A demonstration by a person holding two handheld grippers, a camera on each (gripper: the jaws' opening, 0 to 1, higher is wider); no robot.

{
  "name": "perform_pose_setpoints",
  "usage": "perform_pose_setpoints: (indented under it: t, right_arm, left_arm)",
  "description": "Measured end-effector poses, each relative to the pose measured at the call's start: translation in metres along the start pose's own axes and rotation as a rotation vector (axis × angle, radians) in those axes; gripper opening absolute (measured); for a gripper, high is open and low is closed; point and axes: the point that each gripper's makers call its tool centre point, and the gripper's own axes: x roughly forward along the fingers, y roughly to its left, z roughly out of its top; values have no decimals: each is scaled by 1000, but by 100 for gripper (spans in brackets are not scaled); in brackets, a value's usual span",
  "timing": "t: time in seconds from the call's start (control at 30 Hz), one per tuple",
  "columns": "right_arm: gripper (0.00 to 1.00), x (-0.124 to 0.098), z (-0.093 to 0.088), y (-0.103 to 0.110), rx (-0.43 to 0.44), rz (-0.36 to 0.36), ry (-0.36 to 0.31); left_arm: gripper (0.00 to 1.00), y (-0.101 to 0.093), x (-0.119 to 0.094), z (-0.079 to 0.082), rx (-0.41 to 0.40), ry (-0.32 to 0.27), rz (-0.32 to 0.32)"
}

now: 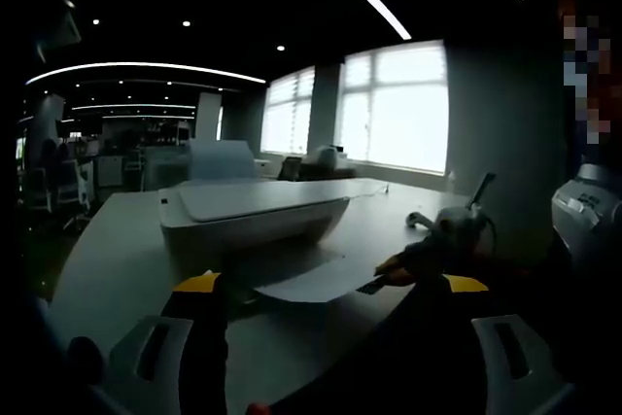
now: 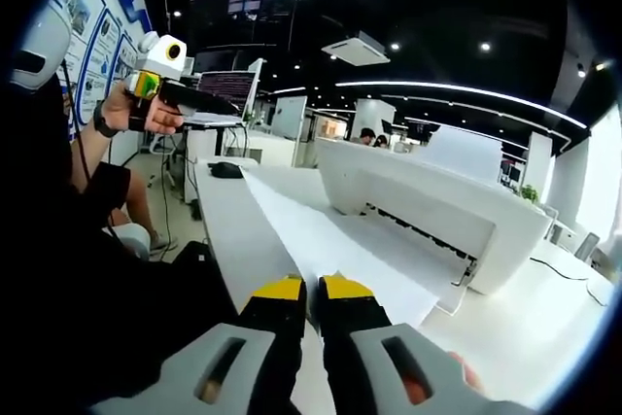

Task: Remove the paper from the printer output slot and place it on top of the printer

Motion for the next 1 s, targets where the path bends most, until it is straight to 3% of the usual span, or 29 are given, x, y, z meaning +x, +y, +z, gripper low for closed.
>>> perform_pose_setpoints:
  t: [0.47,0.73,1.0]
  right_arm:
    - [0,-1,-1,-6,-14,-14,3]
    - [0,-6,-5,-20,-20,-17,0]
    - [0,-4,-2,-12,-25,-18,2]
  left_arm:
    - [91,-1,0,0,0,0,-1]
    - [91,0,0,1,1,-2,-2]
    - [91,-1,0,1,1,-2,-2]
